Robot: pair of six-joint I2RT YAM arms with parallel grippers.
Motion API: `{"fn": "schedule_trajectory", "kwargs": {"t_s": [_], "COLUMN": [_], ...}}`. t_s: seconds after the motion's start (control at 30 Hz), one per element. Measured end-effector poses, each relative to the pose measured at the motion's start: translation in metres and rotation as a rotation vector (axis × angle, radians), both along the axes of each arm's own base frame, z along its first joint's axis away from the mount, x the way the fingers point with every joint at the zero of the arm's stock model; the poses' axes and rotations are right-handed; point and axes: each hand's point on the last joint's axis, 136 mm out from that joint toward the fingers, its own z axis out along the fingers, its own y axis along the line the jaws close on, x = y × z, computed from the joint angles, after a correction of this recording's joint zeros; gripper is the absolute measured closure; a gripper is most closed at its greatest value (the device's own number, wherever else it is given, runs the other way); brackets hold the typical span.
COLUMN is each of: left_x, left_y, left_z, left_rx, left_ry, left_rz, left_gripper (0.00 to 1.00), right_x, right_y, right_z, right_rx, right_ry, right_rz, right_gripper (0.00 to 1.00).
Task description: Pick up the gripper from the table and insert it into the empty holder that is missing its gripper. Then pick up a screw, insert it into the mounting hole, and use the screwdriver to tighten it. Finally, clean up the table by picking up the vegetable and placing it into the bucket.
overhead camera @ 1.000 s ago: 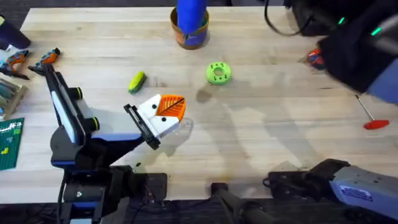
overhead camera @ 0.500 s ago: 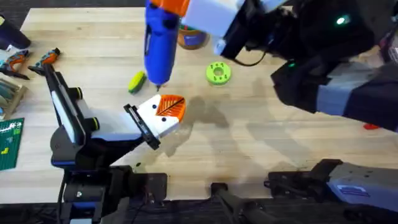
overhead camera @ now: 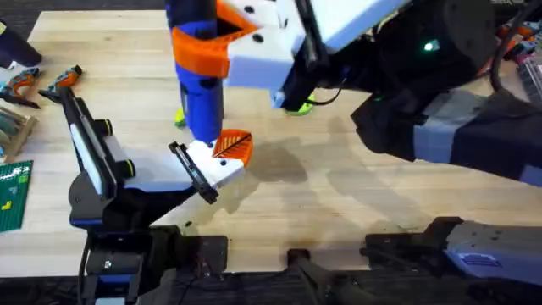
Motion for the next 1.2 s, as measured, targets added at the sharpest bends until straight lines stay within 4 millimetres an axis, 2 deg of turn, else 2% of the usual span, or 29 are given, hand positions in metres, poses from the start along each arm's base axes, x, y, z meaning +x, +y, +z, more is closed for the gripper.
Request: {"fn": "schedule_trajectory", "kwargs": {"t_s": [0.47, 1.2], "left_x": [0.0, 0.0], "left_y": [0.0, 0.0], "left_z": [0.0, 0.0], "left_rx": [0.0, 0.0], "left_ry": [0.0, 0.0], "left_rz": [0.0, 0.0], "left_gripper": [0.996, 0.996], "right_x": [0.005, 0.001], "right_y": [0.012, 0.012], "right_z": [-0.024, -0.026], "right_rx": [-0.05, -0.053], "right_ry": [-0.046, -0.108], "right_rz": [-0.002, -0.001], "right_gripper": [0.975, 0.975]}}
